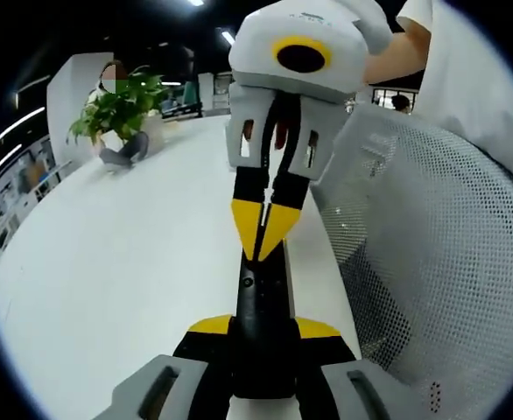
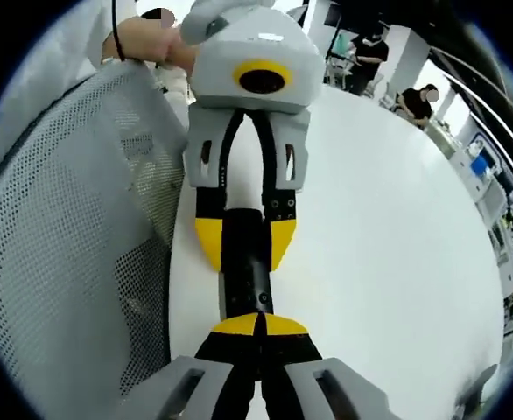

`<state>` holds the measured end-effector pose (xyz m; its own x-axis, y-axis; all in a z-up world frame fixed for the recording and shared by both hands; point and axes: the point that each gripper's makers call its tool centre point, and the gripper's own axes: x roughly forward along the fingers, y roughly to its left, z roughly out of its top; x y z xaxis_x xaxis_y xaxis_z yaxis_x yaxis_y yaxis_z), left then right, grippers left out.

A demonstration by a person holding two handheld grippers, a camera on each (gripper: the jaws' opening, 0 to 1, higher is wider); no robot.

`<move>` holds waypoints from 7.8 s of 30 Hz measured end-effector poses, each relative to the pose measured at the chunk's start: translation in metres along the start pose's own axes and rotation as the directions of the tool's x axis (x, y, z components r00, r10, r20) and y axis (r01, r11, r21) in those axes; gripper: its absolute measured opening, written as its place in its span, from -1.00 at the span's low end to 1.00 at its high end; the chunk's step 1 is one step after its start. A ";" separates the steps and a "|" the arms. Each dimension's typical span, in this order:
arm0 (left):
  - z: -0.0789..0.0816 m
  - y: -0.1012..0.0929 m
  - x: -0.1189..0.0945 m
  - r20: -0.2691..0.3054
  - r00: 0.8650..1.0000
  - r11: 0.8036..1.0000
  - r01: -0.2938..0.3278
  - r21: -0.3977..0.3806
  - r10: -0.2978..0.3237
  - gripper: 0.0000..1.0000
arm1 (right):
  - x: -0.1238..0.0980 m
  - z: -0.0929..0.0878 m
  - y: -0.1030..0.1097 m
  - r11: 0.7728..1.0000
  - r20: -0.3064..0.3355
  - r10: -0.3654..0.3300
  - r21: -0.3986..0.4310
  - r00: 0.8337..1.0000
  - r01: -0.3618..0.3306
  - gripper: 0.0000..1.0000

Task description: Press the specified remote control buttons in sequence, fully releasing each button before pressing the next.

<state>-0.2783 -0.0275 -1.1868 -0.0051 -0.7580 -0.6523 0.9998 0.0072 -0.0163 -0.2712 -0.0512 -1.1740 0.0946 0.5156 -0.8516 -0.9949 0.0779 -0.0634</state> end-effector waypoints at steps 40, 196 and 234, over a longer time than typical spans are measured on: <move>-0.002 -0.003 0.002 -0.022 1.000 1.000 -0.004 -0.020 0.004 -0.51 | 0.002 -0.013 0.011 0.996 -0.024 -0.031 0.080 0.999 0.033 -1.00; -0.001 -0.003 0.002 0.030 1.000 0.999 0.008 -0.040 -0.007 -0.51 | 0.011 0.003 0.022 0.988 -0.044 -0.044 0.144 0.998 0.050 -1.00; -0.001 -0.005 0.004 0.030 0.999 1.000 0.013 -0.025 -0.012 -0.51 | 0.015 0.005 0.017 0.991 -0.070 -0.017 0.128 0.997 0.026 -1.00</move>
<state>-0.2830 -0.0298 -1.1899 -0.0166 -0.7770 -0.6293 0.9990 0.0139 -0.0436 -0.2866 -0.0383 -1.1852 0.1089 0.4535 -0.8846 -0.9797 0.1998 -0.0181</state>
